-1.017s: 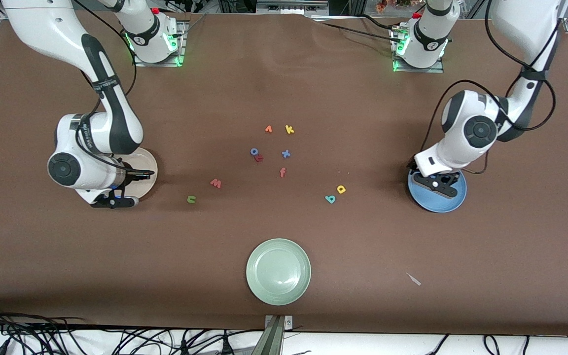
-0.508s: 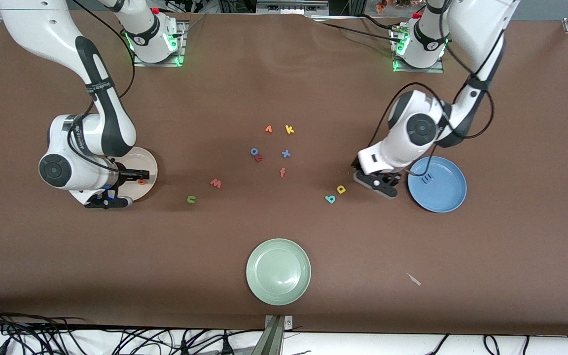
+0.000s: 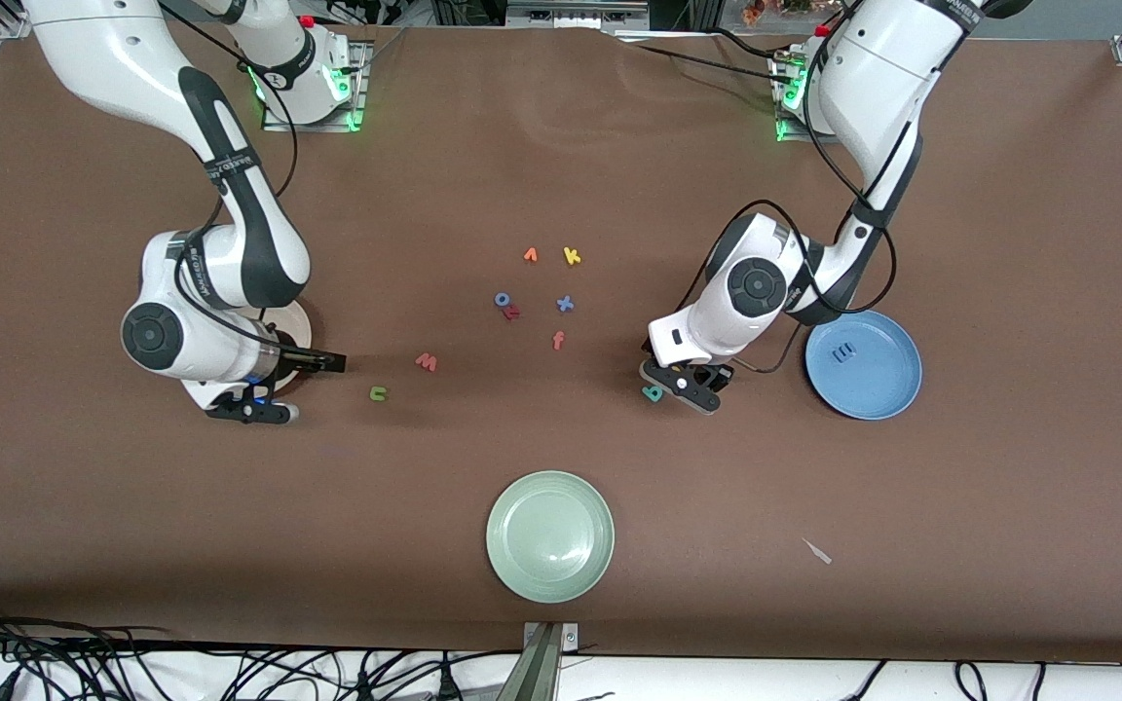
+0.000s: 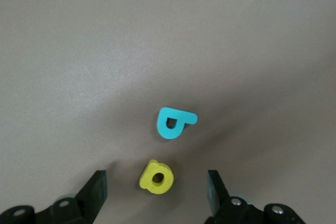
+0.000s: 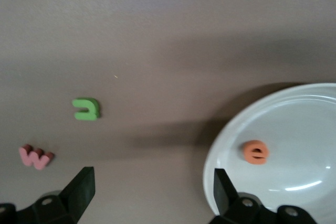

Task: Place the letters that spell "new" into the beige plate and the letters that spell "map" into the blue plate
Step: 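Reach the yellow letter with the left gripper while the right gripper reaches the green u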

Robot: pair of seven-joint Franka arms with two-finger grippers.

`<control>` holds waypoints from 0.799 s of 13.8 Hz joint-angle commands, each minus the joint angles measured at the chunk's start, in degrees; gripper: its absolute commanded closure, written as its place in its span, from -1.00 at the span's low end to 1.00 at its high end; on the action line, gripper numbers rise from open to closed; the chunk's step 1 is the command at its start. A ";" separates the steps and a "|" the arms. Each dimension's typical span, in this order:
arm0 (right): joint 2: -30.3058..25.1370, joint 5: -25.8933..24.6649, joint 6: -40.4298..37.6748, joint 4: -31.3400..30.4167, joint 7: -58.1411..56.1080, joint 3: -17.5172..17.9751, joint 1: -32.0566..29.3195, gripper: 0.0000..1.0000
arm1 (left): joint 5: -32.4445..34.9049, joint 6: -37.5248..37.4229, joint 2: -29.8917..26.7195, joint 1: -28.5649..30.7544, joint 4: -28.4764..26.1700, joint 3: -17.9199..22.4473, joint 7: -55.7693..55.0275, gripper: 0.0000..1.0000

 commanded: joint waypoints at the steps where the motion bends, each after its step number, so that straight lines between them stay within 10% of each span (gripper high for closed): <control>1: 3.67 0.90 0.97 4.24 4.53 0.04 2.02 -1.00 | 1.77 0.06 0.72 -0.79 0.81 0.77 0.03 -0.70; 5: 6.39 0.98 5.71 5.30 11.22 0.04 5.18 -1.00 | 1.86 0.06 0.81 -0.79 0.19 0.77 -0.06 -0.66; 11: 8.60 0.90 9.50 5.12 14.49 0.04 6.95 -0.98 | 1.95 0.06 1.60 -1.23 0.19 1.21 -0.06 0.03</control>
